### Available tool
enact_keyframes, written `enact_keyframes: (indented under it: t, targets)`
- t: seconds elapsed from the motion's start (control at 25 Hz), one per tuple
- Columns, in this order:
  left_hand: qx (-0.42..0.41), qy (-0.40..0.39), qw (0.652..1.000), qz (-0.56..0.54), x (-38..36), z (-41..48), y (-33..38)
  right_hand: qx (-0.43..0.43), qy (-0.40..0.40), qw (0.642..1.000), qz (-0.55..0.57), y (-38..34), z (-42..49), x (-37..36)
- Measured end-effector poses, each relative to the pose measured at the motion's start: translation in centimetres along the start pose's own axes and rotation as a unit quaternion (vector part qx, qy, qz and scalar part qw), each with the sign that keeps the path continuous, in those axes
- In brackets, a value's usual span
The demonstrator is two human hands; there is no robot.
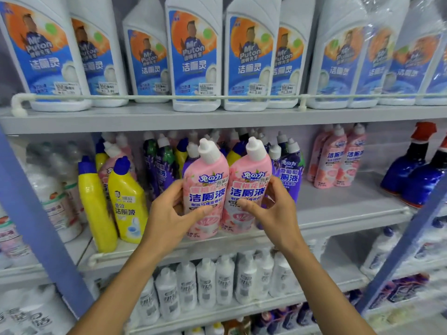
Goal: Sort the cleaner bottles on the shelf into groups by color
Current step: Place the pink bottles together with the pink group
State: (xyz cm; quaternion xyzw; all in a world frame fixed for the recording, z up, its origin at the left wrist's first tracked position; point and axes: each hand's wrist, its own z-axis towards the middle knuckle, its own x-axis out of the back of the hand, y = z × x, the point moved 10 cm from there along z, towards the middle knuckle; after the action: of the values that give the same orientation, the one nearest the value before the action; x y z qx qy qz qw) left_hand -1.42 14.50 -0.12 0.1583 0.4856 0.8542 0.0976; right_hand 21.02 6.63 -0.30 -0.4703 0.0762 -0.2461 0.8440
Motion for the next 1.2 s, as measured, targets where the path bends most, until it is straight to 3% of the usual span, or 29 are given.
enact_keyframes:
  t: [0.6,0.88,1.2]
  targets:
    - [0.02,0.015,0.999,-0.022,-32.4,5.7,1.4,-0.025,0.019,0.998,-0.052,7.8,5.3,30.9]
    - [0.062,0.01,0.998,-0.006,-38.4,10.6,-2.4,-0.043,0.027,0.995,-0.081,12.7,9.4,36.0]
    - [0.084,0.013,0.996,-0.031,-41.5,12.3,-7.1,-0.073,-0.022,0.991,-0.11,17.6,11.8,37.4]
